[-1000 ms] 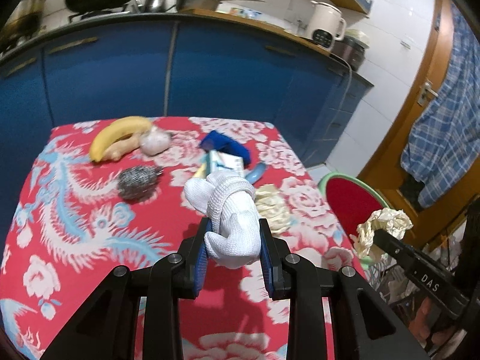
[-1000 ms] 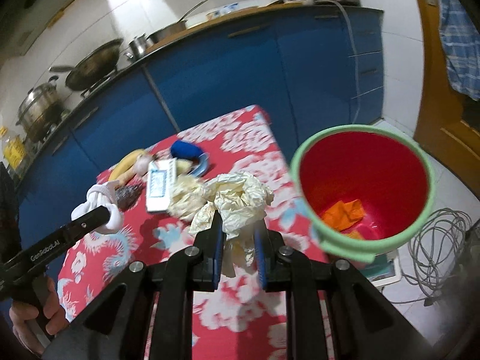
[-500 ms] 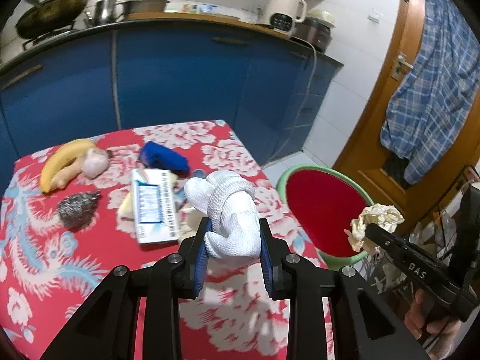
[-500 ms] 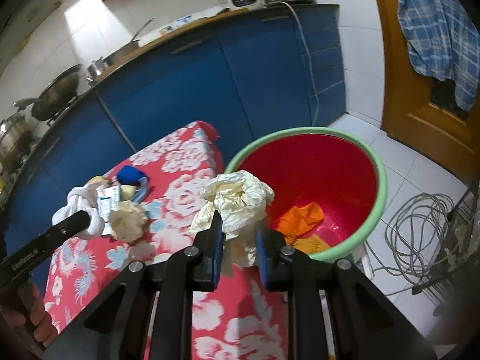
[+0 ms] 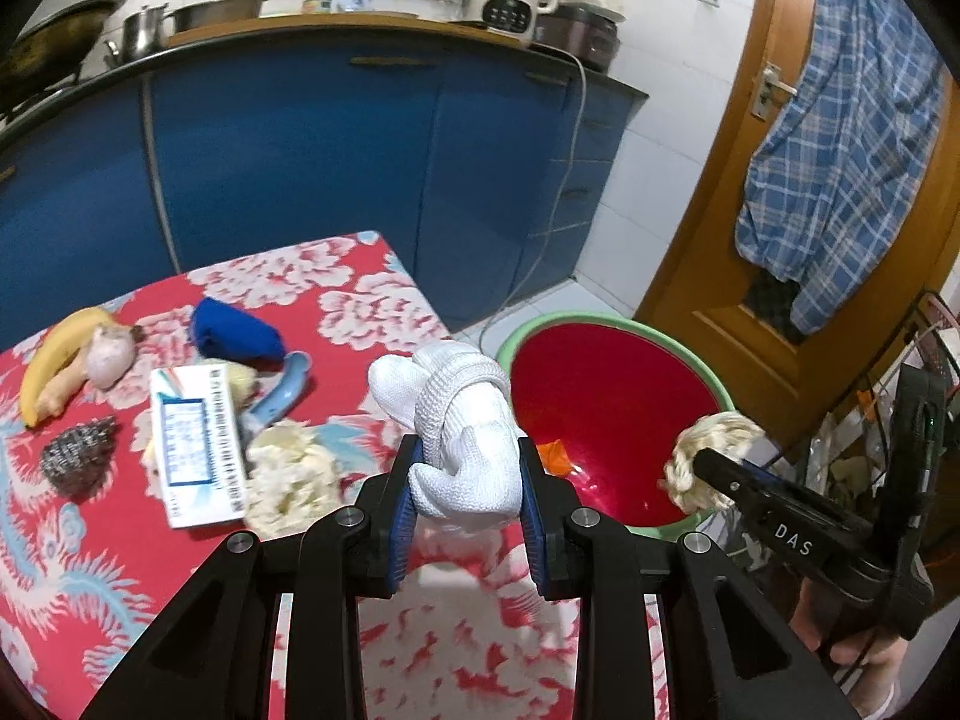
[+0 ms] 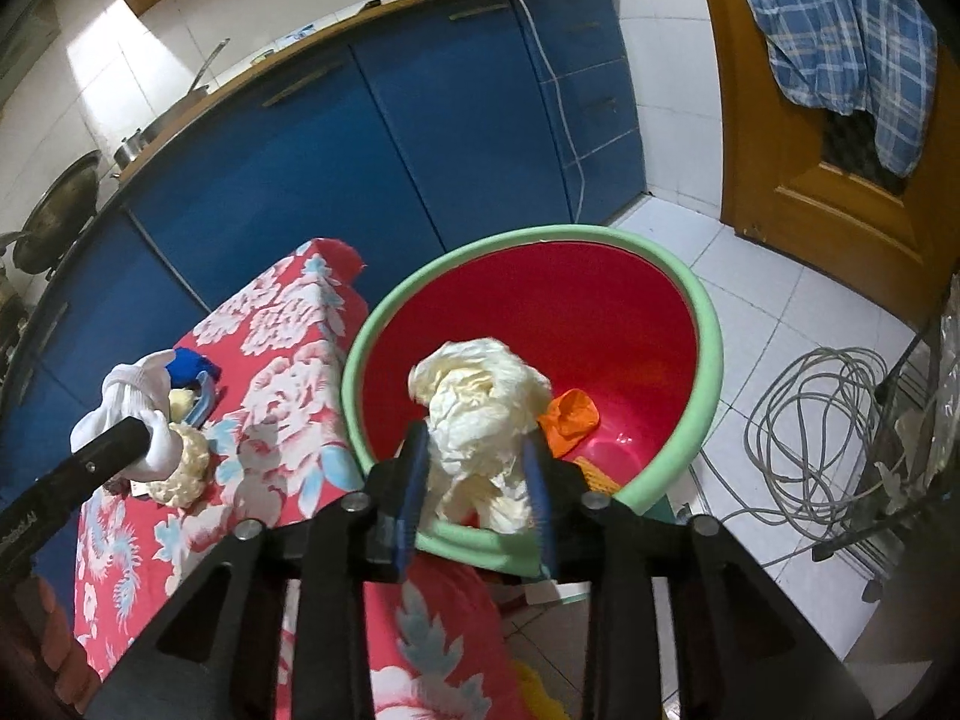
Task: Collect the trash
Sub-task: 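Carry the sock and crumpled paper over the red bucket and open both tools, then grasp the steel wool scrubber with the left tool while the right tool grasps crumpled paper, then carry the scrubber and paper over the red bucket and open both tools, then grasp the white medicine box with the left tool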
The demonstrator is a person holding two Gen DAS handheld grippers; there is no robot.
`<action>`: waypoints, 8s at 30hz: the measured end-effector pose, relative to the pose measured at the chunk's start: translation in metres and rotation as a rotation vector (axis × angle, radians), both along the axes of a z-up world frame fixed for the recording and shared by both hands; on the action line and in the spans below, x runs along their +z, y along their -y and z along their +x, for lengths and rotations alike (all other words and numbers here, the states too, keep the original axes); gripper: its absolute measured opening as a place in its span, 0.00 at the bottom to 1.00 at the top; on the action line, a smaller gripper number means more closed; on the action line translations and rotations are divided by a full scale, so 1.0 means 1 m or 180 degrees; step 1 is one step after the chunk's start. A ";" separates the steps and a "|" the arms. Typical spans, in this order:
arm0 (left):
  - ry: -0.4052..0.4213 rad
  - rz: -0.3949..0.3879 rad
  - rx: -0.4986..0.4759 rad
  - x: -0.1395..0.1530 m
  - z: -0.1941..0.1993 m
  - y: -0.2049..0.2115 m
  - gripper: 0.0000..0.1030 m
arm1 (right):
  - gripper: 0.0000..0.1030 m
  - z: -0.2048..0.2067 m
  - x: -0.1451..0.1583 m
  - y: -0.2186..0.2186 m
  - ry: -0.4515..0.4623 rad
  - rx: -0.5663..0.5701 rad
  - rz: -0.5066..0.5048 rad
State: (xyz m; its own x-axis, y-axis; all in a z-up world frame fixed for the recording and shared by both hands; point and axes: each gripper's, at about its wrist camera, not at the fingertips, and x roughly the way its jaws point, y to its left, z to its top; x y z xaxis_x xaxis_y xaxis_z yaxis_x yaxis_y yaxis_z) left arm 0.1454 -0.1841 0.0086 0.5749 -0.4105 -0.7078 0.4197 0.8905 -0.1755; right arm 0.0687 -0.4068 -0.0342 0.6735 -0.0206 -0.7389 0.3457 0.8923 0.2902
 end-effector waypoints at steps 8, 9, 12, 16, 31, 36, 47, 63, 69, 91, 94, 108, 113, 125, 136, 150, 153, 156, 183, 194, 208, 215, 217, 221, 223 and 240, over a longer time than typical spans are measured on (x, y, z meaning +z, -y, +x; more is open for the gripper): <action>-0.0065 0.0061 -0.0145 -0.013 0.007 0.028 0.30 | 0.42 -0.003 -0.005 0.015 0.0012 -0.0085 0.0040; -0.0069 0.0065 -0.0164 -0.014 0.007 0.031 0.30 | 0.42 -0.004 -0.005 0.017 0.0014 -0.0097 0.0041; -0.0081 0.0089 -0.0259 -0.020 0.009 0.045 0.31 | 0.43 -0.008 -0.003 0.021 0.0025 -0.0115 0.0041; -0.0091 0.0124 -0.0381 -0.028 0.011 0.062 0.31 | 0.43 -0.012 -0.002 0.025 0.0032 -0.0130 0.0032; 0.0075 0.0271 -0.0436 -0.031 0.014 0.087 0.60 | 0.43 -0.017 0.002 0.034 0.0066 -0.0183 0.0045; 0.0064 0.0236 -0.0364 -0.028 0.016 0.076 0.60 | 0.43 -0.016 0.005 0.029 0.0085 -0.0156 0.0041; 0.0083 0.0159 -0.0130 -0.015 0.014 0.041 0.60 | 0.44 -0.014 0.014 0.009 0.0141 -0.0033 0.0045; 0.0203 0.0233 0.0508 0.004 0.025 -0.060 0.60 | 0.54 0.016 0.030 -0.072 0.0185 0.0496 0.0024; 0.0195 0.0255 0.0738 0.002 0.031 -0.099 0.60 | 0.55 0.030 0.028 -0.106 0.0147 0.0715 0.0012; -0.0153 0.0244 0.1435 -0.051 0.075 -0.208 0.60 | 0.59 0.089 -0.007 -0.200 -0.0172 0.1218 -0.0074; -0.0176 0.0268 0.1471 -0.058 0.080 -0.212 0.60 | 0.59 0.095 -0.010 -0.203 -0.0171 0.1201 -0.0075; -0.0317 0.0090 0.1377 -0.073 0.090 -0.218 0.42 | 0.30 0.108 -0.027 -0.209 -0.0226 0.1265 0.0011; -0.0306 0.0039 0.1381 -0.069 0.085 -0.219 0.40 | 0.16 0.101 -0.020 -0.208 -0.0124 0.1282 -0.0084; -0.0159 -0.0007 0.1304 -0.043 0.060 -0.207 0.40 | 0.14 0.077 0.003 -0.195 0.0110 0.1262 -0.0064; 0.0011 -0.0099 0.1032 -0.011 0.037 -0.169 0.40 | 0.14 0.046 0.029 -0.161 0.0329 0.1052 -0.0071; 0.0103 -0.0115 0.0593 0.010 0.023 -0.100 0.40 | 0.14 0.013 0.037 -0.090 0.0347 0.0567 -0.0106; 0.0098 -0.0098 0.0499 0.010 0.021 -0.085 0.40 | 0.14 0.007 0.035 -0.073 0.0323 0.0456 -0.0091; 0.0094 -0.0074 0.0394 0.010 0.018 -0.068 0.40 | 0.14 0.003 0.031 -0.059 0.0294 0.0352 -0.0074; -0.0050 0.0134 -0.0373 -0.019 0.021 0.058 0.41 | 0.14 -0.025 0.014 0.020 0.0222 -0.0223 -0.0028; 0.0000 0.0159 -0.0504 -0.021 0.018 0.081 0.54 | 0.19 -0.030 0.011 0.033 0.0207 -0.0317 -0.0002; -0.0005 0.0116 -0.0195 -0.014 0.024 0.047 0.55 | 0.36 -0.026 0.010 0.020 0.0199 -0.0251 0.0036; 0.0102 0.0188 0.0069 -0.010 0.024 0.022 0.61 | 0.46 -0.024 0.013 0.013 0.0211 -0.0237 0.0053; 0.0129 0.0215 0.0187 -0.010 0.025 0.011 0.62 | 0.47 -0.023 0.014 0.010 0.0220 -0.0222 0.0051; 0.0130 0.0275 0.0424 -0.013 0.031 -0.011 0.63 | 0.48 -0.021 0.015 0.004 0.0226 -0.0192 0.0043; 0.0139 0.0336 0.0564 -0.015 0.033 -0.022 0.63 | 0.48 -0.020 0.016 0.002 0.0224 -0.0175 0.0045; -0.0058 0.0514 0.1167 -0.046 0.057 -0.076 0.63 | 0.53 -0.007 0.019 -0.019 0.0201 0.0004 0.0031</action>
